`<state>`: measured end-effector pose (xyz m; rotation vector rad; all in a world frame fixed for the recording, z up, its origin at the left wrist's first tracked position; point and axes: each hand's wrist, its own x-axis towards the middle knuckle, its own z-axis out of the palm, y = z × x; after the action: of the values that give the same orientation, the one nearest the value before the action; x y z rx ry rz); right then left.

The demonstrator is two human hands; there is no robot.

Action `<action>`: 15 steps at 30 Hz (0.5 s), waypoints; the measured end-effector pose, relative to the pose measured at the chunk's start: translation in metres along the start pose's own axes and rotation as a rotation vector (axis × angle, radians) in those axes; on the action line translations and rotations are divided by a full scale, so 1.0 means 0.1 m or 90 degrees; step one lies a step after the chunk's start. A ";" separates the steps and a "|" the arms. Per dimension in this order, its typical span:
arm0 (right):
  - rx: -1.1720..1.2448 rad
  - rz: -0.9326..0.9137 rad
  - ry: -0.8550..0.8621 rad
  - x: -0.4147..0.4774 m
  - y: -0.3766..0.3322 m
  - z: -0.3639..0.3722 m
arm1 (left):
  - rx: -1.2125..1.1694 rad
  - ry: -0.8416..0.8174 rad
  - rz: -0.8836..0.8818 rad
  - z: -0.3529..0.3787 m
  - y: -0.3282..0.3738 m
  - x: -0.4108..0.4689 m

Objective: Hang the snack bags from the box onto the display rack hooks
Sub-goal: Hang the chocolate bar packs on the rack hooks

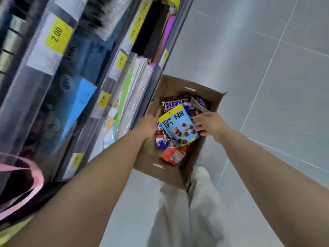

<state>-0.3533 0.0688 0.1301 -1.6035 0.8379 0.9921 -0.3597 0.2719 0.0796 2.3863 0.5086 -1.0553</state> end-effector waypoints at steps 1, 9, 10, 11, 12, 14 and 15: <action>0.011 0.010 -0.023 0.20 0.01 0.07 | 0.001 -0.003 -0.008 0.11 -0.02 0.17; -0.032 -0.034 0.007 1.59 0.21 0.48 | -0.110 -0.050 -0.083 0.99 -0.45 1.19; -0.034 -0.038 0.007 1.73 0.24 0.51 | -0.140 -0.060 -0.094 1.10 -0.51 1.28; -0.036 -0.037 0.007 1.85 0.26 0.55 | -0.172 -0.063 -0.105 1.19 -0.57 1.36; -0.038 -0.032 0.008 1.97 0.29 0.58 | -0.198 -0.062 -0.115 1.27 -0.62 1.44; -0.032 -0.024 0.011 2.20 0.35 0.63 | -0.224 -0.055 -0.129 1.40 -0.72 1.58; -0.028 -0.018 0.014 2.29 0.37 0.65 | -0.233 -0.054 -0.133 1.46 -0.77 1.66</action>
<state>-0.3033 0.1139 -0.1017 -1.6616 0.8115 0.9803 -0.3787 0.2756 -0.1535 1.9918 0.8552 -1.0432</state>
